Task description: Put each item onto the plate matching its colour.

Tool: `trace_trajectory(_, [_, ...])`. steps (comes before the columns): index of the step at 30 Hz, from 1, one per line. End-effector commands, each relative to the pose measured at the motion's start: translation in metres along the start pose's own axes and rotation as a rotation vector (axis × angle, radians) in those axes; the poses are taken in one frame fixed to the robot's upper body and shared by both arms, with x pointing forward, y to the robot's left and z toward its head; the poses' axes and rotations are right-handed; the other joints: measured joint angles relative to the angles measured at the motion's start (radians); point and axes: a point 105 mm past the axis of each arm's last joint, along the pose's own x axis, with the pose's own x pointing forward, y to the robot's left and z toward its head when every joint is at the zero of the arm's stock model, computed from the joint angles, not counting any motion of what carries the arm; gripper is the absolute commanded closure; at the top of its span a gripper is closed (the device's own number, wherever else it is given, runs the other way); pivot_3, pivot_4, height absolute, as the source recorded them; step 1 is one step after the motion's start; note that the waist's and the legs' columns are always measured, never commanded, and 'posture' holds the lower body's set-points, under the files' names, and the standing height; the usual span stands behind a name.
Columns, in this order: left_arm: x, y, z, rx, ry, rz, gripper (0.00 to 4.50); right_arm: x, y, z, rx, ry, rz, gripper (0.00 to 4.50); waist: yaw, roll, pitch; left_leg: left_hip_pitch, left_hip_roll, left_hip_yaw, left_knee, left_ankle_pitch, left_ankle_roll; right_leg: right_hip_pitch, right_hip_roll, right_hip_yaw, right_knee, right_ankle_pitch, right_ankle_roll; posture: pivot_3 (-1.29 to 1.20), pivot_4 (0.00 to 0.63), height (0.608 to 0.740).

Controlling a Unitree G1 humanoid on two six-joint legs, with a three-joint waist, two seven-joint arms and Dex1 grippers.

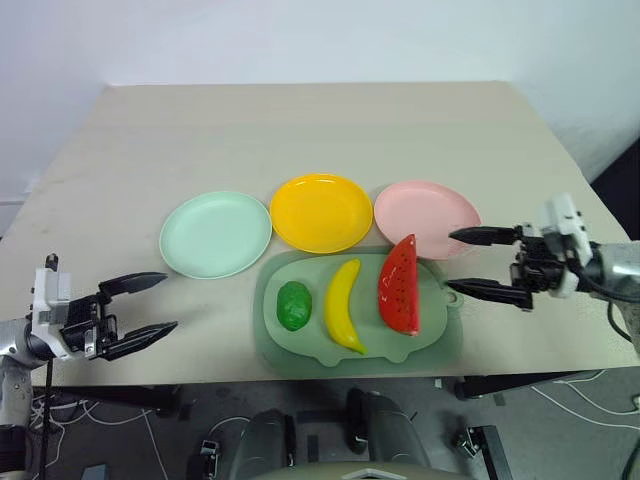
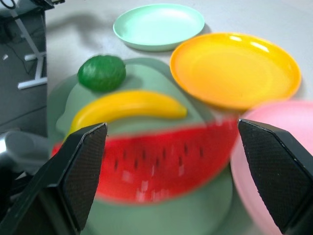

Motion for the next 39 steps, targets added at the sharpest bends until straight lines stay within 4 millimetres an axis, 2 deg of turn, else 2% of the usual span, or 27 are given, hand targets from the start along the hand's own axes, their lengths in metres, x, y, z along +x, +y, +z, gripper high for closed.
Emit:
trace_trajectory(1, [0.003,0.003,0.009,0.062,-0.022,0.023,0.04,0.018,-0.005,0.003,0.051,0.127,-0.107,0.00,0.000,0.000,0.000,0.000,0.000,0.000,0.000,0.000,0.000,0.000,0.000,0.000,0.000,0.000,0.000,0.00,0.150,0.736])
trace_trajectory(3, [0.005,0.004,0.008,0.075,-0.022,0.031,0.04,0.028,-0.012,0.012,0.113,0.161,-0.201,0.00,0.000,0.000,0.000,-0.002,0.000,0.000,0.000,0.000,0.000,-0.001,-0.001,0.000,0.000,0.000,0.000,0.00,0.150,0.736])
trace_trajectory(6, [0.007,0.007,0.009,0.079,-0.039,0.056,0.04,0.037,-0.011,0.021,0.225,0.193,-0.248,0.00,0.000,0.000,0.000,-0.013,-0.001,0.000,0.003,0.001,-0.001,-0.011,-0.001,0.000,0.002,0.001,-0.001,0.00,0.150,0.736])
trace_trajectory(9, [0.011,0.006,0.007,0.073,-0.046,0.061,0.04,0.043,-0.011,0.021,0.289,0.249,-0.314,0.00,0.001,0.000,0.000,-0.015,-0.001,-0.002,0.003,0.001,-0.001,-0.012,-0.001,-0.001,0.002,0.003,0.001,0.00,0.150,0.736])
trace_trajectory(13, [0.015,0.006,0.006,0.063,-0.069,0.070,0.04,0.045,-0.010,0.010,0.370,0.316,-0.373,0.00,0.001,0.000,-0.001,-0.015,-0.001,-0.002,0.003,0.001,-0.001,-0.012,-0.001,-0.002,0.001,0.003,0.001,0.00,0.150,0.736])
trace_trajectory(21, [0.023,0.005,0.003,0.045,-0.093,0.072,0.04,0.042,-0.003,-0.004,0.377,0.367,-0.408,0.00,-0.002,0.000,-0.001,-0.015,-0.002,-0.002,0.003,0.000,0.000,-0.011,0.000,-0.002,0.001,0.003,0.002,0.00,0.150,0.736])
trace_trajectory(26, [0.025,0.006,0.000,0.034,-0.100,0.073,0.04,0.041,-0.010,0.014,0.338,0.310,-0.450,0.00,-0.005,0.000,-0.001,-0.014,-0.002,-0.002,0.003,0.000,0.000,-0.011,0.001,-0.001,0.001,0.003,0.002,0.00,0.150,0.736])
trace_trajectory(28, [0.024,0.006,-0.001,0.029,-0.100,0.073,0.04,0.039,-0.011,0.013,0.351,0.314,-0.450,0.00,-0.004,-0.001,-0.001,-0.014,-0.002,-0.002,0.003,0.000,0.000,-0.011,0.001,-0.001,0.001,0.003,0.002,0.00,0.150,0.736])
trace_trajectory(39, [0.026,0.008,-0.003,0.025,-0.112,0.072,0.04,0.040,0.019,-0.012,0.412,0.446,-0.325,0.00,-0.002,-0.001,-0.001,-0.014,-0.002,-0.003,0.003,0.000,0.000,-0.010,0.001,-0.001,0.000,0.003,0.002,0.00,0.150,0.736])
